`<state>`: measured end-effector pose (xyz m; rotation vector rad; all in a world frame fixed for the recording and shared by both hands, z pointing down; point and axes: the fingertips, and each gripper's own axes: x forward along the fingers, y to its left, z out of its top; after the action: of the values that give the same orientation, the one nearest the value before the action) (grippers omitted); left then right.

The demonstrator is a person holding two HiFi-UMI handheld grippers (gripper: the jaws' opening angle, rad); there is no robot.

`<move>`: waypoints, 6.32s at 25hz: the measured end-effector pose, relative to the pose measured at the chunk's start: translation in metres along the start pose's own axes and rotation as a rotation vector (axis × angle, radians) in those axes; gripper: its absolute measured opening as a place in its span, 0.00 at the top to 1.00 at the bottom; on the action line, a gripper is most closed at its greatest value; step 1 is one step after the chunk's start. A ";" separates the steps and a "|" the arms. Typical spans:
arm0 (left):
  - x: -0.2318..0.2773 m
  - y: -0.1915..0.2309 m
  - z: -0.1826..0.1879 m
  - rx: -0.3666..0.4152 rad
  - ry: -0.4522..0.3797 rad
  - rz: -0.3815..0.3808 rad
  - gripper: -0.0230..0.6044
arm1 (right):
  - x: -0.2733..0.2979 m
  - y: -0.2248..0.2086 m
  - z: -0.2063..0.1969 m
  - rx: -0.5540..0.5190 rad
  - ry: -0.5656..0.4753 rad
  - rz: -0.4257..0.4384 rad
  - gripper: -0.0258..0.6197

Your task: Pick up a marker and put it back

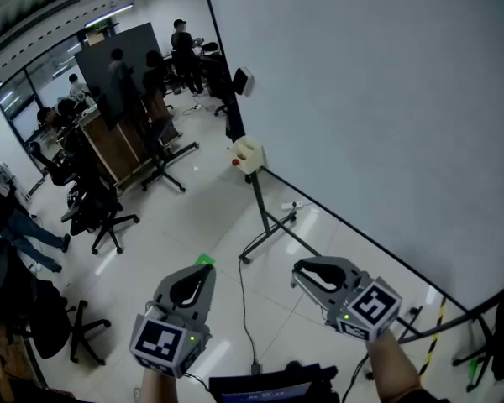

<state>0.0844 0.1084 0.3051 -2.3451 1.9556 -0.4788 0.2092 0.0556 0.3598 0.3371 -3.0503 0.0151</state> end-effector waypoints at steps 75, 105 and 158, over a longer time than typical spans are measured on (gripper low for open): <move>-0.172 -0.285 -0.022 -0.142 -0.035 -0.052 0.96 | -0.248 0.223 -0.022 0.006 0.040 0.084 0.83; -0.224 -0.174 -0.059 -0.201 -0.111 0.070 0.96 | -0.155 0.261 -0.005 -0.123 0.068 0.100 0.83; 0.090 0.046 -0.050 -0.150 -0.008 0.158 0.96 | 0.078 -0.057 -0.001 -0.011 -0.021 0.247 0.83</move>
<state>0.0408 0.0203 0.3602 -2.2435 2.2231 -0.3227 0.1458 -0.0164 0.3665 -0.0427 -3.0901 0.0088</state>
